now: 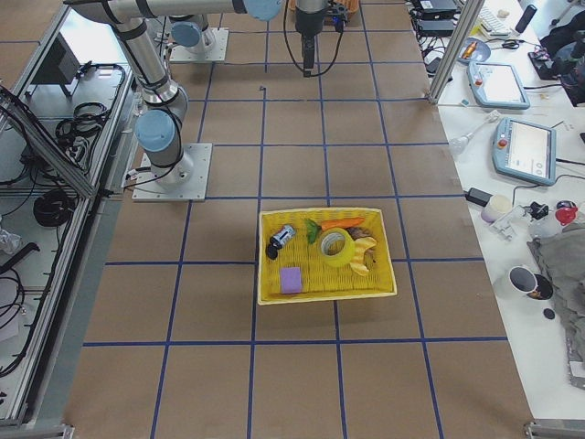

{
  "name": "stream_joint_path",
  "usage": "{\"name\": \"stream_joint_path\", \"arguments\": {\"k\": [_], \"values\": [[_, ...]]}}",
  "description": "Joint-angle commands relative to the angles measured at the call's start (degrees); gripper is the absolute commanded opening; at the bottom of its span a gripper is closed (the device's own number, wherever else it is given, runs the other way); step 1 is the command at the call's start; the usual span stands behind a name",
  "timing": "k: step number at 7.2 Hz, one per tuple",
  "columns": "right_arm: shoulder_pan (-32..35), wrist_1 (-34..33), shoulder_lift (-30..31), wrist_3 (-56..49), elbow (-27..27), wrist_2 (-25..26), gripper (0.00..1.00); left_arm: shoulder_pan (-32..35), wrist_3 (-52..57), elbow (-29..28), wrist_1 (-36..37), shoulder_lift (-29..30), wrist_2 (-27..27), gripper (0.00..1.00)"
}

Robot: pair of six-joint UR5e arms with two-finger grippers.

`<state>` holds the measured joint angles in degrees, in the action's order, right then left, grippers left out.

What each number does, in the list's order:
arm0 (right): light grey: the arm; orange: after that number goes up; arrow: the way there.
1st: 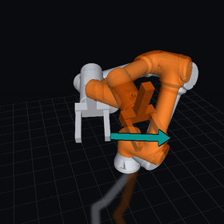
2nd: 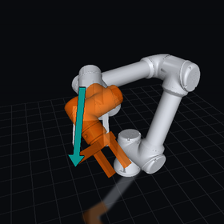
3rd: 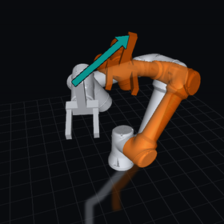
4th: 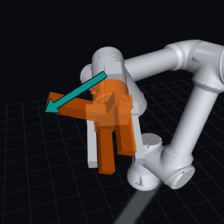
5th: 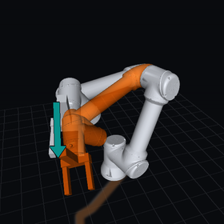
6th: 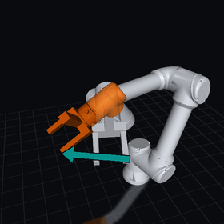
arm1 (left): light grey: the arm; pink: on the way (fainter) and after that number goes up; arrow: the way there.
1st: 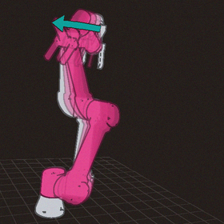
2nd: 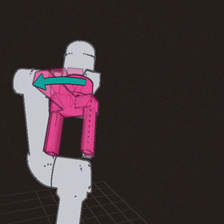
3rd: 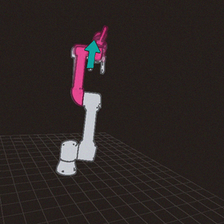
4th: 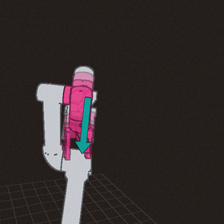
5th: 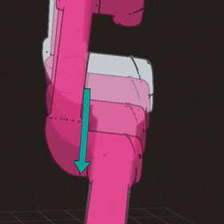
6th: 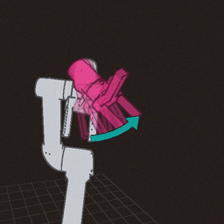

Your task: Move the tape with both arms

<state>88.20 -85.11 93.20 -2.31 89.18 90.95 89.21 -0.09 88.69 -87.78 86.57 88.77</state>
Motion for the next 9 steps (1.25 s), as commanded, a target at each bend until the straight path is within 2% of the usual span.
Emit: {"name": "stream_joint_path", "arguments": {"k": [1, 9], "values": [[0.04, 0.03, -0.04, -0.06, 0.21, -0.07, 1.00, 0.00, -0.09, -0.01, 0.07, 0.00, -0.09, 1.00], [0.04, 0.20, -0.04, -0.06, 0.29, 0.81, 1.00, 0.08, -0.09, 0.08, -0.02, -0.09, 0.00, 1.00]]}}
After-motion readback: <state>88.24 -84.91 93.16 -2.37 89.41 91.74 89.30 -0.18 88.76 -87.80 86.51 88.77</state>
